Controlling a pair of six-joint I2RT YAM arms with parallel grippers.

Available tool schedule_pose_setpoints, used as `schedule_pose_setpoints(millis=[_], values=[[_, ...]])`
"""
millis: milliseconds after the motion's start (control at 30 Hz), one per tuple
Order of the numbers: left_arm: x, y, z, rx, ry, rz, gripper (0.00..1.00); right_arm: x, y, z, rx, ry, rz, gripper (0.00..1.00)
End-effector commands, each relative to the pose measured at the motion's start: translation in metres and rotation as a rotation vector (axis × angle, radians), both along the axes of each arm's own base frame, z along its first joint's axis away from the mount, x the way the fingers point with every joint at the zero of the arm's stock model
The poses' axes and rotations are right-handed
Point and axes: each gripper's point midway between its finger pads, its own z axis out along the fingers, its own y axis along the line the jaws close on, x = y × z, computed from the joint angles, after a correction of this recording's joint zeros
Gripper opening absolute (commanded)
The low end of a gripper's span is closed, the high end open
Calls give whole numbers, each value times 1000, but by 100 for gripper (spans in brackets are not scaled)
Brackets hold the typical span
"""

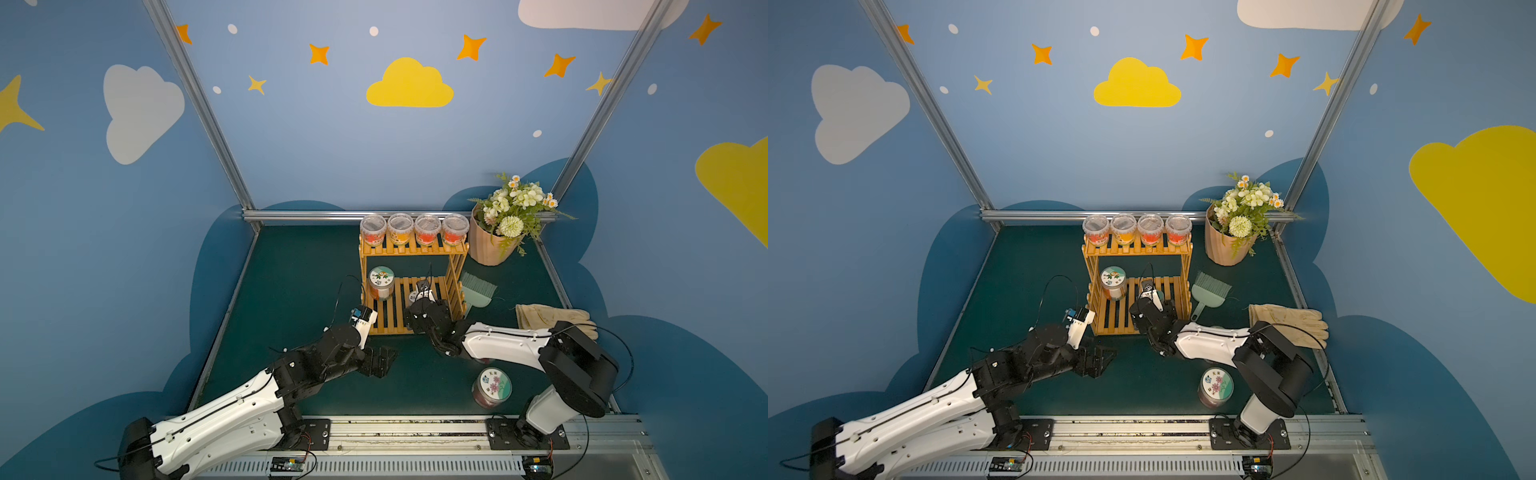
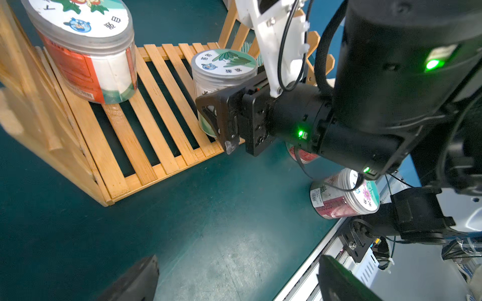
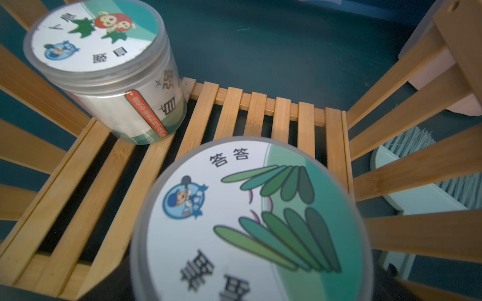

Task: Place the seed container on the shelf
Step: Place the seed jar on the shelf.

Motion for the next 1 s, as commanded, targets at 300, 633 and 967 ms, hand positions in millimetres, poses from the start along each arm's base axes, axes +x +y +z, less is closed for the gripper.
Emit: schedule_pose_setpoints(millis=[300, 633, 967], values=[[-2, 0, 11, -1, 27, 2, 100, -17, -9, -9, -44, 138, 21, 96], [-1, -3, 14, -12, 43, 2, 100, -15, -10, 7, 38, 153, 12, 83], [-3, -1, 21, 25, 50, -6, 100, 24, -22, -14, -45, 136, -116, 80]])
